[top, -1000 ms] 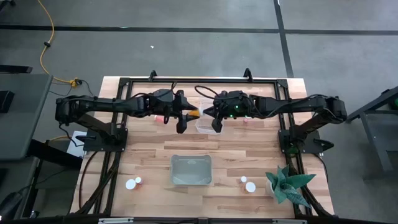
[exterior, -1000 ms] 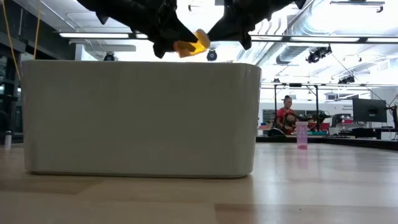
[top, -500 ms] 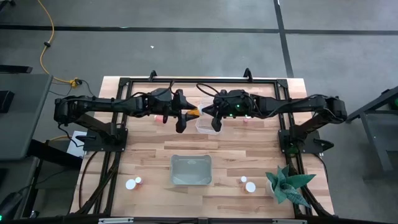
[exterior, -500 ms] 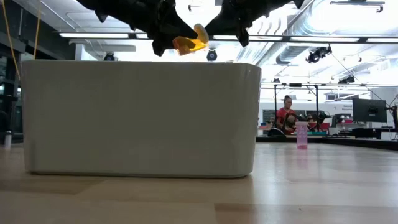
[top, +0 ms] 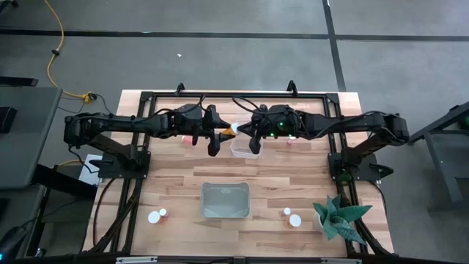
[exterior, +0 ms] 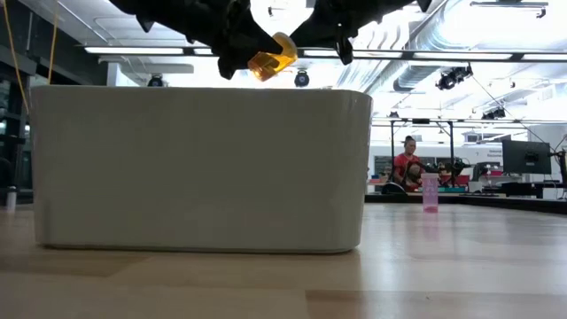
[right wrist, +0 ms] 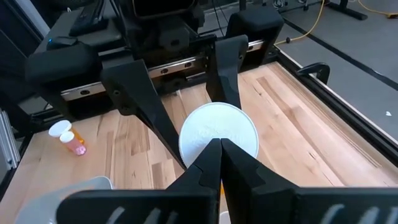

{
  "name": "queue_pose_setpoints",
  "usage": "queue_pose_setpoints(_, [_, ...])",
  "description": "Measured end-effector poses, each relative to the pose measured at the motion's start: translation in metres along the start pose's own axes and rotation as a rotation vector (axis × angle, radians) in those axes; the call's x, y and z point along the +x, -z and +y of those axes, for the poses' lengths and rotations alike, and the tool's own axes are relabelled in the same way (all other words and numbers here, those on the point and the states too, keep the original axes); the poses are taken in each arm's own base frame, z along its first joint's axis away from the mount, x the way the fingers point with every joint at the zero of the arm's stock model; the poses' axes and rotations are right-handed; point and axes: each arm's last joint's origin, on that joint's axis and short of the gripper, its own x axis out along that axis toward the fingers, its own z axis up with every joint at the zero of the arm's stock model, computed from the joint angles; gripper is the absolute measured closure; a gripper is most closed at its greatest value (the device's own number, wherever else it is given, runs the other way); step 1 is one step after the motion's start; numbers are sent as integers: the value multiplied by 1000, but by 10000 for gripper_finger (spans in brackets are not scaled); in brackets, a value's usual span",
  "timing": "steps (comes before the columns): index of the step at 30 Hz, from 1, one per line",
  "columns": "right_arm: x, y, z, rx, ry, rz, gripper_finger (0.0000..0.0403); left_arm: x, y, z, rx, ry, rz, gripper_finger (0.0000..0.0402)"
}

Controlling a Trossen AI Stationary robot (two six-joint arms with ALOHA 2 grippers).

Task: Pick and place medicine bottles into bin by pill shape (circle, oval)
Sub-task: Put the top left orange pill bottle into the transparent bin

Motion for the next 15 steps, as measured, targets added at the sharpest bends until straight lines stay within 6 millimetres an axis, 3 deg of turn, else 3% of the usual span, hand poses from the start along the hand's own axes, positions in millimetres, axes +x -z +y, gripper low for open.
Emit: queue_pose_setpoints(15, [0, -4, 1, 3, -13, -42, 403, -1, 6, 0, -34, 5, 52, 229])
